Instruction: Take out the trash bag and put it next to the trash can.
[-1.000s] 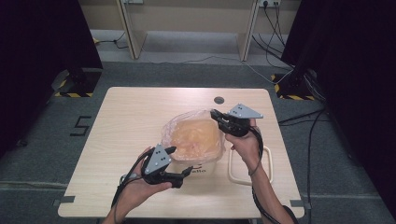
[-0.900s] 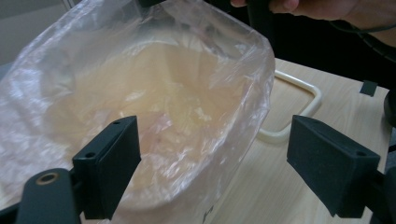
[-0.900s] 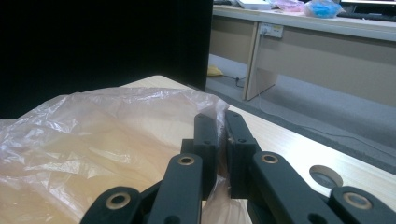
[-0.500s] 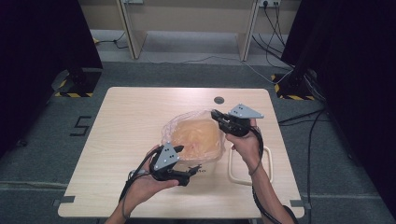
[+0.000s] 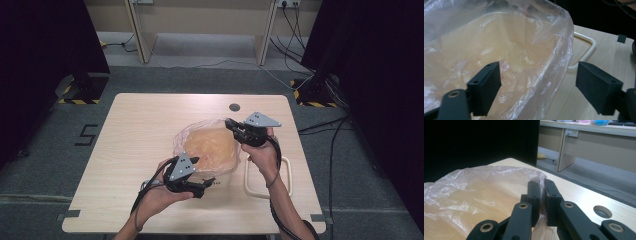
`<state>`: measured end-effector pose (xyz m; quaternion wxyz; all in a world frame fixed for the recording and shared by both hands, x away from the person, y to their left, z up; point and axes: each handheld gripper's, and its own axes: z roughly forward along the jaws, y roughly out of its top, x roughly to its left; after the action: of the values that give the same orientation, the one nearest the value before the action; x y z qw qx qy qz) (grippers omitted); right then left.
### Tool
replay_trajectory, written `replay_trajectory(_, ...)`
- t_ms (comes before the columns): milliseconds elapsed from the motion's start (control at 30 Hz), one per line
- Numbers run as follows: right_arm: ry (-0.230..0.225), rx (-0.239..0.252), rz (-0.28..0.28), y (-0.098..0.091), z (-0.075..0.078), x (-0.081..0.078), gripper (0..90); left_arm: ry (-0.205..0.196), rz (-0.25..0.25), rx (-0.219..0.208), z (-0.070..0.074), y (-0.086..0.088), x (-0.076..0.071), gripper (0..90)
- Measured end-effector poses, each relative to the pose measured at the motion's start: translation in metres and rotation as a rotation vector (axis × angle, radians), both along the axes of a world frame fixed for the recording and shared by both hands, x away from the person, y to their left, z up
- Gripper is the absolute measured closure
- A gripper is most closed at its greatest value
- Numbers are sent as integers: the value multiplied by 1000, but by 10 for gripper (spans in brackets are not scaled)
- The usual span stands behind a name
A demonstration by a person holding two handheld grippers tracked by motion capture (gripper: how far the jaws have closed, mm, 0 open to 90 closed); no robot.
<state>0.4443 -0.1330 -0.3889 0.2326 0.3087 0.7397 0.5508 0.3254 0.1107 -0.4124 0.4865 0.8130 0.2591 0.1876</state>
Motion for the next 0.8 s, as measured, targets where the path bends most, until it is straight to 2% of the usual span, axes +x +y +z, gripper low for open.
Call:
replay_trajectory(67,-4,0,0,0,1,-1,853,-6,-1,8,-1,1,0,282)
replay_trajectory(200,-23,2,-3,-1,4,-2,854,4,-6,4,-2,2,0,430)
replay_trajectory(233,-28,2,-3,-1,6,-3,854,-6,-11,11,-3,2,-1,430)
replay_trajectory(267,-39,2,-2,-1,9,-5,854,-16,-13,18,-3,3,-1,495)
replay_trajectory(367,-43,8,-1,-1,11,-6,854,-40,-29,31,-2,4,-3,566)
replay_trajectory(467,-46,8,1,-1,11,-7,854,-41,-31,28,0,5,-3,636)
replay_trajectory(667,-54,18,-2,-2,13,-8,854,-47,-46,-20,8,10,-6,768)
replay_trajectory(733,-64,27,-2,-2,14,-9,854,-17,-75,-93,11,12,-7,799)
replay_trajectory(767,-66,31,1,-2,14,-9,854,-9,-88,-117,12,13,-7,815)
replay_trajectory(800,-64,30,1,-1,14,-10,854,-12,-89,-115,13,14,-8,828)
